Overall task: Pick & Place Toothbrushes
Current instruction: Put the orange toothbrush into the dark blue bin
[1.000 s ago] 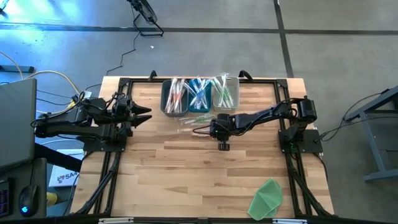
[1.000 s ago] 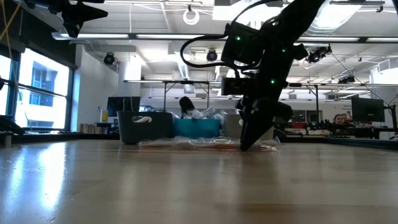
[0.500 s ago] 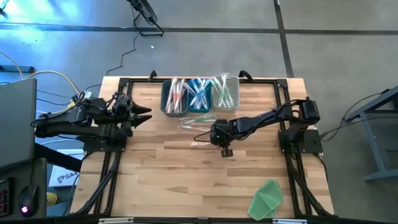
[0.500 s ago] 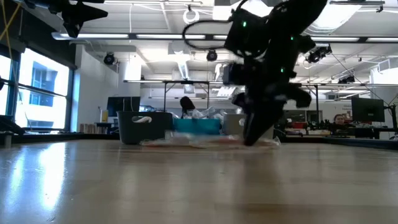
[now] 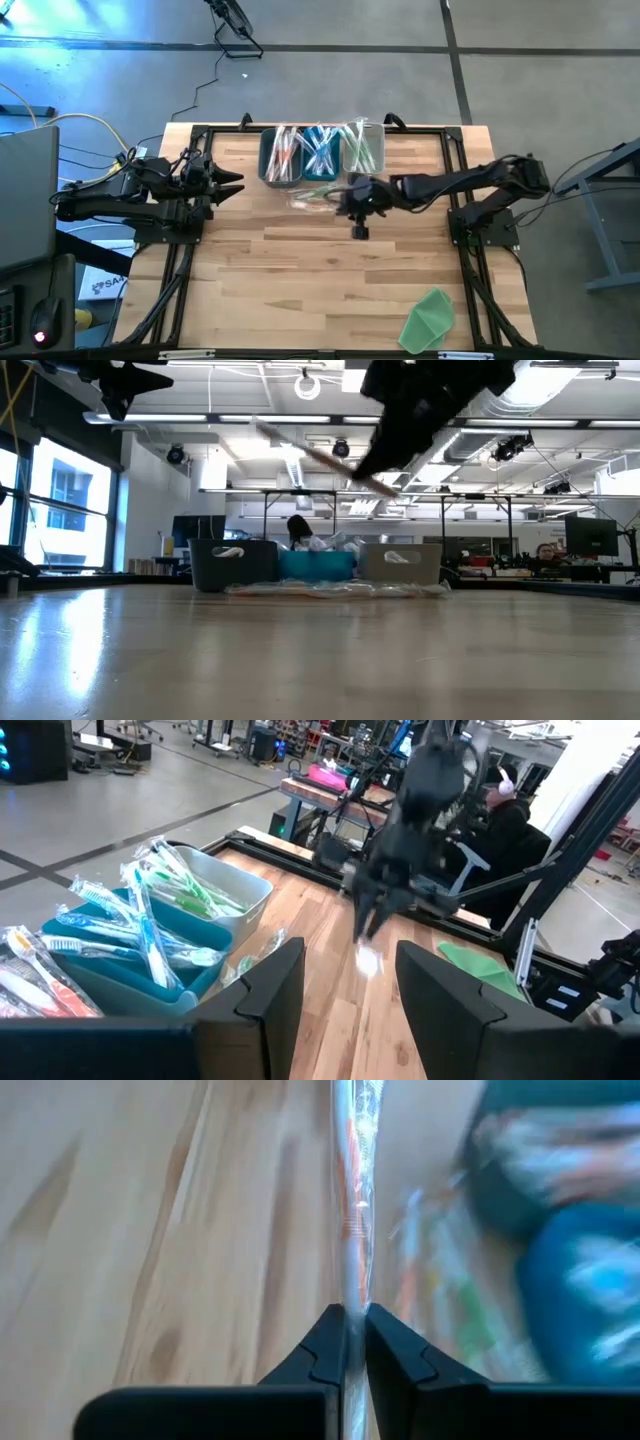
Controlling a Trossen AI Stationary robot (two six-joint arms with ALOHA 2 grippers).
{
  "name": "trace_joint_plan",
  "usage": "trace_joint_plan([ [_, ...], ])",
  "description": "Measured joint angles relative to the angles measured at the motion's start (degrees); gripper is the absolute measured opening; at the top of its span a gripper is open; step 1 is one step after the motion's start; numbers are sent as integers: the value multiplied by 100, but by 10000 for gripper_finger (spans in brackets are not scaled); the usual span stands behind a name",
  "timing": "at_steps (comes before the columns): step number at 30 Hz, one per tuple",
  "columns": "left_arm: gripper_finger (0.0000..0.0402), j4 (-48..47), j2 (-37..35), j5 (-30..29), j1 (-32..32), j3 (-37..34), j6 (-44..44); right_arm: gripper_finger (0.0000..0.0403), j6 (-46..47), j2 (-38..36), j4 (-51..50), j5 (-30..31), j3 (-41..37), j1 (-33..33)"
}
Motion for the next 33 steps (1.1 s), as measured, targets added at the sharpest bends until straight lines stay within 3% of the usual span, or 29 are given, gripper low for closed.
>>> trace_joint_plan([
  [11,157,262,15,-42,0,0,0,15,605,-152,2026,418,3,-360],
  [18,157,361,406,-337,2,0,-14,15,741,-142,2905,664,5,-341],
  [33,157,2810,2002,-352,4,0,793,15,782,-140,3245,859,5,-286],
])
